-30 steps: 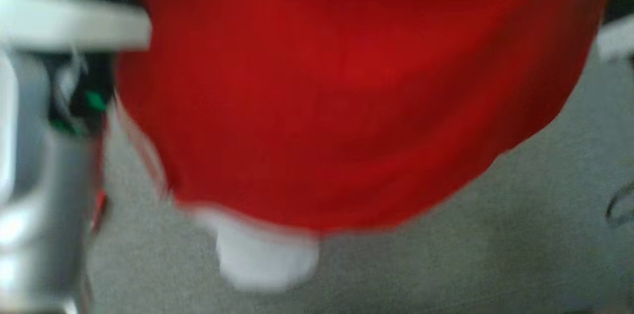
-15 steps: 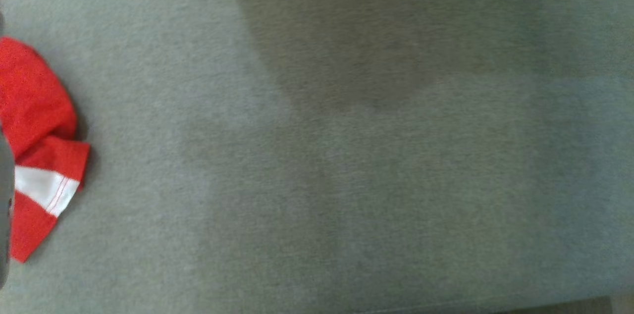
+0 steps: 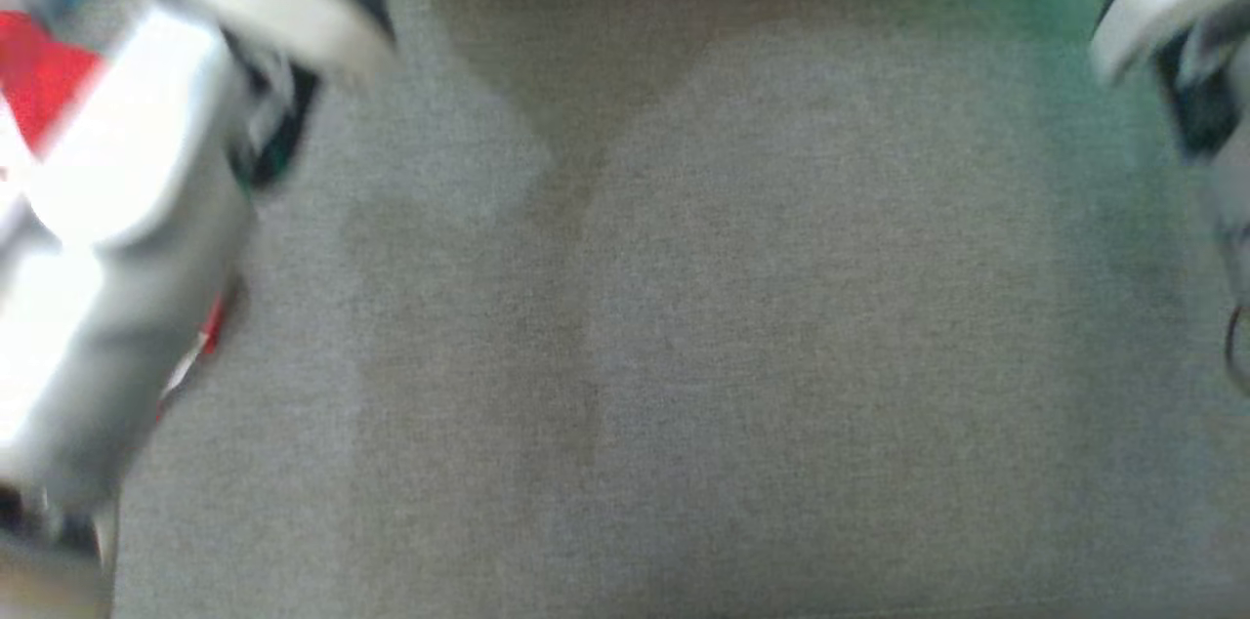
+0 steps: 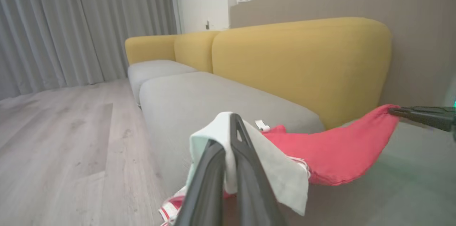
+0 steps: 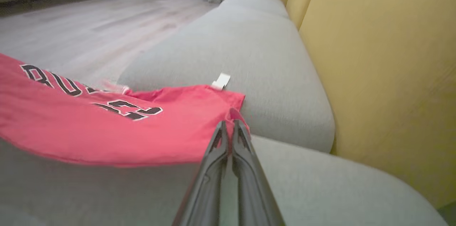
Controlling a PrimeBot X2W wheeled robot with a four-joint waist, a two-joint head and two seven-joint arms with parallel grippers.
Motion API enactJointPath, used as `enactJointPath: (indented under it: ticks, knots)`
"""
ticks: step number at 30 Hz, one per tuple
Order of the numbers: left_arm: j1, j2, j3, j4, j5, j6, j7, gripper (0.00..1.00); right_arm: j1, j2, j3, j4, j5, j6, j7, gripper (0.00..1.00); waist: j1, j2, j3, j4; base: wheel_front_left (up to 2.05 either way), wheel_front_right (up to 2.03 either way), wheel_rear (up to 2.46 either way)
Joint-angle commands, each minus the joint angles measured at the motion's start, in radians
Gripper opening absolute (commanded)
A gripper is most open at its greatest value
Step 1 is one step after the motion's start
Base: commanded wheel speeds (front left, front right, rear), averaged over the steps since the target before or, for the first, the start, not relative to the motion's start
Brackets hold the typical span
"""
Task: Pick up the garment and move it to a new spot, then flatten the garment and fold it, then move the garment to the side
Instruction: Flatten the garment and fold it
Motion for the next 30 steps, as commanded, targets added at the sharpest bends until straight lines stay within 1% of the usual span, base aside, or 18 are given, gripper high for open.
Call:
enactJointPath:
  ticks: [1,2,3,8,13,15,22,25,30]
  knots:
    - [0.019,0.07,0.016,-0.061,0.002,0.002,-0.007,0.0,0.03,-0.024,0.041,-0.016,0.035,0.007,0.003,0.0,0.0,0.0,-0.038,0.003,0.0,0.0,0.0]
    - [0.063,0.084,0.001,-0.084,0.004,0.002,-0.008,0.0,0.055,-0.035,0.069,-0.015,0.054,0.007,0.012,0.0,0.0,0.0,-0.052,0.003,0.0,0.0,0.0]
    - [0.063,0.084,0.001,-0.084,0.004,0.002,-0.008,0.0,0.055,-0.035,0.069,-0.015,0.054,0.007,0.012,0.0,0.0,0.0,-0.052,0.003,0.0,0.0,0.0]
    - [0.256,0.147,-0.05,-0.167,-0.007,0.002,-0.008,0.0,0.163,-0.102,0.205,-0.047,0.164,0.007,0.074,0.0,0.0,0.0,-0.131,0.008,0.0,0.0,0.0]
    - [0.397,0.206,-0.108,-0.238,-0.03,0.002,-0.008,0.0,0.25,-0.188,0.346,-0.143,0.27,0.007,0.134,0.0,0.0,0.0,-0.208,0.017,0.0,0.0,0.0]
    - [0.436,0.231,-0.128,-0.264,-0.034,0.002,-0.008,0.0,0.27,-0.224,0.39,-0.182,0.309,0.007,0.146,0.0,0.0,0.0,-0.23,0.02,0.0,0.0,0.0]
    - [0.535,0.292,-0.196,-0.329,-0.069,0.002,-0.008,0.0,0.353,-0.335,0.542,-0.299,0.421,0.007,0.206,0.0,0.0,0.0,-0.298,0.03,0.0,0.0,0.0]
    - [0.565,0.312,-0.226,-0.351,-0.087,0.002,-0.008,0.0,0.384,-0.373,0.598,-0.345,0.463,0.007,0.223,0.0,0.0,0.0,-0.319,0.027,0.0,0.0,0.0]
    - [0.601,0.346,-0.277,-0.389,-0.119,0.002,0.0,0.0,0.425,-0.423,0.656,-0.403,0.536,0.007,0.256,0.0,0.0,0.0,-0.35,0.019,0.0,0.0,0.0]
